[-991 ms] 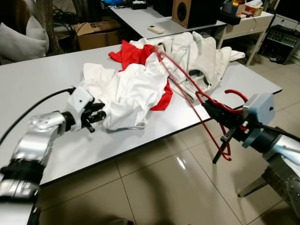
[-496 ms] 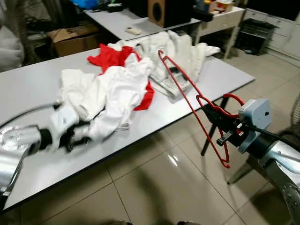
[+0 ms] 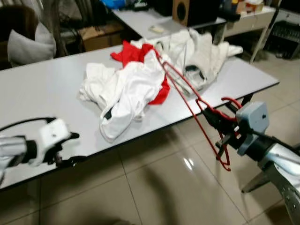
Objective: Hang hanger
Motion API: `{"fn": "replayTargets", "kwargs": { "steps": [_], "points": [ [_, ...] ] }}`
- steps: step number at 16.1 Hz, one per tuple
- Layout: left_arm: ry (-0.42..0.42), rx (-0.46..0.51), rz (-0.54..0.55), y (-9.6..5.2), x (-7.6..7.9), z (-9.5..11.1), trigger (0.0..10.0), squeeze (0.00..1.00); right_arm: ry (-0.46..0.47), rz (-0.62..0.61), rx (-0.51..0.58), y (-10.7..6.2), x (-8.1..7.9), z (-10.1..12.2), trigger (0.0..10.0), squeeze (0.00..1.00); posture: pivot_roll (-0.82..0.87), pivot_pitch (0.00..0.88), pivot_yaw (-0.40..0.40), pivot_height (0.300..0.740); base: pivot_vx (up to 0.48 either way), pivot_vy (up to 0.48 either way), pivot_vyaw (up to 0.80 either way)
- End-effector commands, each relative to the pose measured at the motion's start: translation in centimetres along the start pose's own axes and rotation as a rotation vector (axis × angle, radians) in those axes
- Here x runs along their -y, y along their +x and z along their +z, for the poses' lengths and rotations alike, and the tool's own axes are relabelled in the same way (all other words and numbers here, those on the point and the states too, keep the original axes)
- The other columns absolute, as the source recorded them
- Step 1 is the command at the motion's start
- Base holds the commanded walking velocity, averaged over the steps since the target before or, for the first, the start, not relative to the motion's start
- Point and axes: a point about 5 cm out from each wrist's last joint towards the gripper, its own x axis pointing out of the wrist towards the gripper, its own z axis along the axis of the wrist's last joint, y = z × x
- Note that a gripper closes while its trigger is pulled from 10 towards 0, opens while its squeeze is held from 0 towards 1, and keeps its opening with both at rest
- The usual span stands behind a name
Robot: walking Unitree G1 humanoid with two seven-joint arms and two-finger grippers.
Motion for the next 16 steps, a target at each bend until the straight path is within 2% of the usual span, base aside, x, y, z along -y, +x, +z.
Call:
{"fn": "replayTargets", "kwargs": {
  "steps": [1,2,3,5,6,7,8,9,11,12,14,16],
  "points": [
    [-0.027,0.125,0.038,-0.9,-0.5,1.9,10.0,1.0,0.002,-0.003,0.019,0.1,-0.1,0.4,10.0,0.0,-0.13,0.0,0.064,0.74,0.0,0.0,0.0],
    [-0.091,0.267,0.104,-1.1,-0.9,3.0,10.0,1.0,0.023,-0.017,0.033,0.2,-0.2,0.4,10.0,0.0,-0.12,0.0,0.062,0.74,0.0,0.0,0.0],
    [-0.144,0.361,0.19,-0.9,-1.2,3.5,10.0,1.0,0.05,-0.042,0.049,0.6,-0.4,0.5,10.0,0.0,-0.11,0.0,0.06,0.74,0.0,0.0,0.0],
    [-0.196,0.474,0.335,0.6,-1.1,4.4,10.0,0.98,0.113,-0.068,0.091,1.4,-1.4,0.6,10.0,0.0,-0.1,0.0,0.05,0.74,0.0,0.0,0.0],
    [-0.226,0.523,0.4,1.3,-0.9,5.1,10.0,0.54,0.128,-0.077,0.094,1.9,-1.7,0.5,10.0,0.0,-0.1,0.0,0.05,0.74,0.0,0.0,0.0],
    [-0.268,0.556,0.446,2.2,-0.4,5.7,10.0,0.25,0.136,-0.107,0.095,2.3,-1.9,0.4,10.0,0.0,-0.09,0.0,0.04,0.74,0.0,0.0,0.0],
    [-0.307,0.57,0.514,3.2,0.3,6.3,10.0,0.0,0.166,-0.166,0.093,2.6,-1.9,0.3,10.0,0.0,-0.09,0.0,0.043,0.74,0.0,0.0,0.0],
    [-0.374,0.541,0.586,3.8,0.9,6.3,10.0,0.0,0.171,-0.218,0.075,2.5,-1.7,0.1,10.0,0.0,-0.09,0.0,0.053,0.74,0.0,0.0,0.0],
    [-0.394,0.52,0.637,4.1,1.6,6.5,10.0,0.0,0.171,-0.277,0.06,2.1,-1.3,-0.2,10.0,0.0,-0.09,0.0,0.068,0.74,0.0,0.0,0.0],
    [-0.419,0.504,0.679,4.4,1.6,6.7,10.0,0.0,0.192,-0.327,0.055,1.9,-1.0,-0.2,10.0,0.0,-0.09,0.058,0.061,0.74,0.0,0.0,0.0],
    [-0.446,0.497,0.719,4.9,1.5,7.2,10.0,0.0,0.253,-0.388,0.056,1.8,-0.6,-0.3,10.0,0.0,-0.1,0.084,0.062,0.74,0.0,0.0,0.0],
    [-0.395,0.519,0.661,5.7,1.7,8.4,10.0,0.0,0.301,-0.369,0.071,2.6,-0.7,-0.3,10.0,0.0,-0.12,0.104,0.036,0.74,0.0,0.0,0.0]
  ]
}}
